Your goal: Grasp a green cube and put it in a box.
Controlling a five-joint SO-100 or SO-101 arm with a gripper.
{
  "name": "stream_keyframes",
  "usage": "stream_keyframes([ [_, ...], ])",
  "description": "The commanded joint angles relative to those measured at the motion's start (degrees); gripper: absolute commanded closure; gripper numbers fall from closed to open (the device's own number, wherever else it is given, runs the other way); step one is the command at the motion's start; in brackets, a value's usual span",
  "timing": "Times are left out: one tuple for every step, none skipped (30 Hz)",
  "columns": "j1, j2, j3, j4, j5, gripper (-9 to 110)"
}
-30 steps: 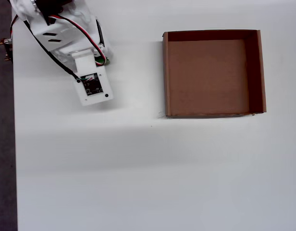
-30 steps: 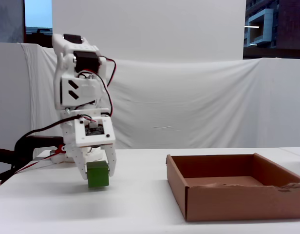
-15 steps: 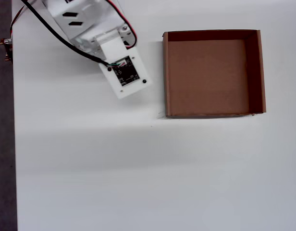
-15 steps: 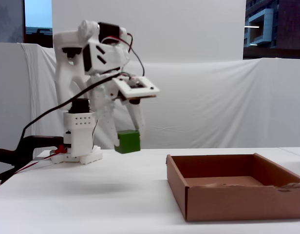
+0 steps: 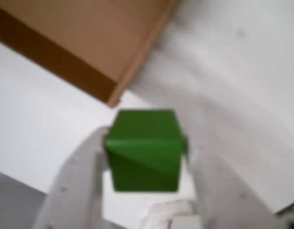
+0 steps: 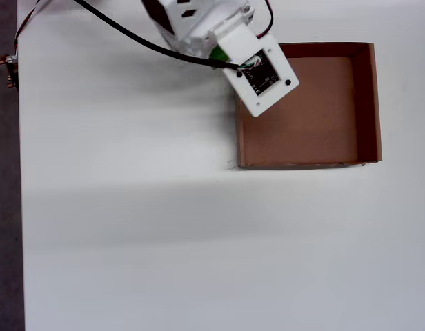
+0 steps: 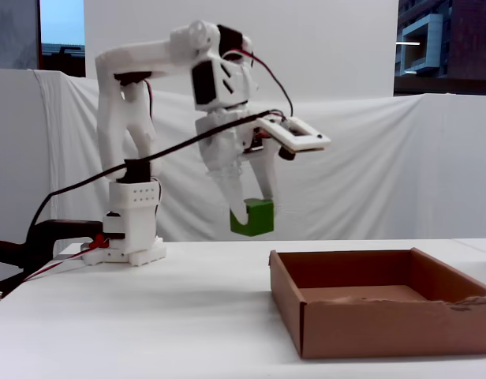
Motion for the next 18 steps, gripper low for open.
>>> stream_keyframes([
  [-1.4,0.1,-5.4,0.3,0.2,88],
  [-1.9,-1.1,-6.7,0.4,0.2,88],
  [-2.3,-2.1,-7.8,0.4,0.3,88],
  [-2.5,-3.5,-9.3,0.4,0.4,88],
  [-2.5,-5.0,-10.9,0.4,0.4,88],
  [-2.6,-7.0,-12.9,0.4,0.4,88],
  [-2.7,-8.8,-14.7,0.4,0.4,88],
  [-2.8,-10.5,-16.4,0.4,0.4,88],
  [-2.9,-12.1,-18.0,0.4,0.4,88],
  [-3.1,-13.7,-19.6,0.4,0.4,88],
  [-3.3,-15.2,-21.0,0.4,0.4,88],
  [-3.3,-16.5,-22.4,0.4,0.5,88],
  [-3.4,-17.8,-23.5,0.4,0.6,88],
  [-3.5,-18.8,-24.5,0.4,0.7,88],
  [-3.6,-19.9,-25.6,0.7,0.7,88],
  [-3.8,-20.9,-26.7,0.8,0.7,88],
  [-3.9,-21.8,-27.5,1.0,0.7,88],
  [-4.0,-22.8,-28.5,1.1,0.8,88],
])
